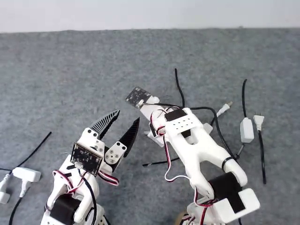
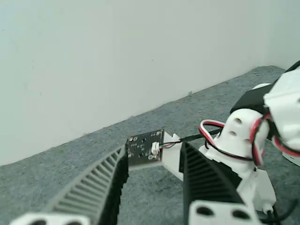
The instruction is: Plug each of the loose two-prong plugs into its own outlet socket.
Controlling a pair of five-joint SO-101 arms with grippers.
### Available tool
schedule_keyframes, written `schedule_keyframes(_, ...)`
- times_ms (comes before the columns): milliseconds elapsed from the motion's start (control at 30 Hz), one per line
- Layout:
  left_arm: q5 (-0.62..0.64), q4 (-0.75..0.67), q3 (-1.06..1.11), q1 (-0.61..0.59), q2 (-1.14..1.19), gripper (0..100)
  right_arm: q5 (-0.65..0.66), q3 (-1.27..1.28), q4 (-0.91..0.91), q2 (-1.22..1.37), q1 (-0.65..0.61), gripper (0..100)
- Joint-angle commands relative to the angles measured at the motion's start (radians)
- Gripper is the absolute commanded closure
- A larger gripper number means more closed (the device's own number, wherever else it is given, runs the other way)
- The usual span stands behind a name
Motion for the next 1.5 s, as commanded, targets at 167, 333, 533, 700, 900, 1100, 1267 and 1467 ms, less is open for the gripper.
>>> schedule_keyframes(167,0.006,-0.032,-0.007,0.006,0.002,81,0.290,-0.057,0.013,-0.007,-0.016,83.3)
schedule_keyframes(333,0.006,-0.032,-0.007,0.006,0.002,81,0.322,-0.058,0.035,-0.007,-0.025,83.3)
schedule_keyframes(533,0.006,-0.032,-0.007,0.006,0.002,81,0.316,-0.052,0.041,-0.005,-0.041,83.3)
schedule_keyframes(700,0.006,-0.029,-0.008,0.000,0.002,81,0.321,-0.057,0.035,0.035,-0.047,83.3)
schedule_keyframes(900,-0.015,-0.028,-0.008,0.005,0.002,81,0.322,-0.123,0.027,0.153,-0.042,83.3)
schedule_keyframes(1100,-0.014,-0.029,-0.007,0.005,0.002,81,0.322,-0.163,0.027,0.205,-0.044,88.5)
schedule_keyframes(1267,-0.014,-0.029,-0.007,0.005,0.002,81,0.316,-0.163,0.018,0.205,-0.044,96.2)
schedule_keyframes(1467,-0.014,-0.031,-0.007,0.003,0.002,81,0.315,-0.160,-0.010,0.205,-0.044,99.0)
